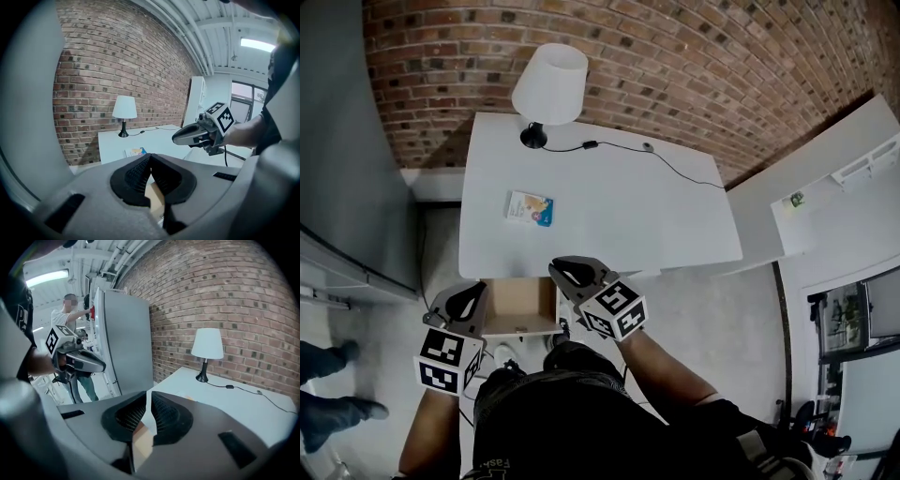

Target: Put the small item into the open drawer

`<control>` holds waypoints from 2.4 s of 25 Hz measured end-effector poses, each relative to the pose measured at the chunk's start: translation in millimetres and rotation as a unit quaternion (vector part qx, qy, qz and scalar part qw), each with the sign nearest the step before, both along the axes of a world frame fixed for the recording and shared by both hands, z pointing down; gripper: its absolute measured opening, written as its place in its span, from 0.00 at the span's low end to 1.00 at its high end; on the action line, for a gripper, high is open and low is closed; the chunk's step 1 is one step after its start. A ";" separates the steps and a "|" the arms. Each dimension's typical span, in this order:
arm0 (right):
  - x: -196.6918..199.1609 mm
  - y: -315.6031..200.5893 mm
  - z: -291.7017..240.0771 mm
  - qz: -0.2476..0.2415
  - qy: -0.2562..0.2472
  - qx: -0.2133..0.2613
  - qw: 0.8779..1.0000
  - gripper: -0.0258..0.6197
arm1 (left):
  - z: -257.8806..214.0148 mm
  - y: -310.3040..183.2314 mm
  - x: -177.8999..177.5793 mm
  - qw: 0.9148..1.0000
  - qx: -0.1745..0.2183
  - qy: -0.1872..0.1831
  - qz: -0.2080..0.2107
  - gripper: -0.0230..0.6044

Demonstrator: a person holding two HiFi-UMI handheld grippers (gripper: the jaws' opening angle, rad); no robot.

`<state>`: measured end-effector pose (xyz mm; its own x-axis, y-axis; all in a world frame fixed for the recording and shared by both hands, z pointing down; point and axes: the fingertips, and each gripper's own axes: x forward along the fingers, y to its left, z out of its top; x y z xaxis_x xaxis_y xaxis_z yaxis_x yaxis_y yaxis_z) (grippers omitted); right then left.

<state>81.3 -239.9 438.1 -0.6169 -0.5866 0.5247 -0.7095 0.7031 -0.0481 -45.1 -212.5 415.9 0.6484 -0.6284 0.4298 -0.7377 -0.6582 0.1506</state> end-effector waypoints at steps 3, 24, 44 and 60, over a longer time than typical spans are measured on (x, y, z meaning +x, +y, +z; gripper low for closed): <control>2.6 -26.2 16.0 -0.021 0.026 -0.006 0.999 0.11 | 5.3 -7.6 -0.8 1.000 -0.003 -0.006 -0.018 0.06; 11.6 -172.7 154.3 -0.160 0.175 -0.049 0.970 0.37 | 58.9 -46.0 -7.4 0.986 -0.080 -0.023 -0.145 0.06; 1.9 -218.0 229.0 -0.270 0.272 -0.117 0.916 0.64 | 74.5 -36.3 -19.4 0.971 -0.112 -0.024 -0.210 0.06; -4.3 -215.8 247.0 -0.285 0.275 -0.154 0.906 0.68 | 78.3 -28.3 -24.3 0.964 -0.126 0.004 -0.235 0.07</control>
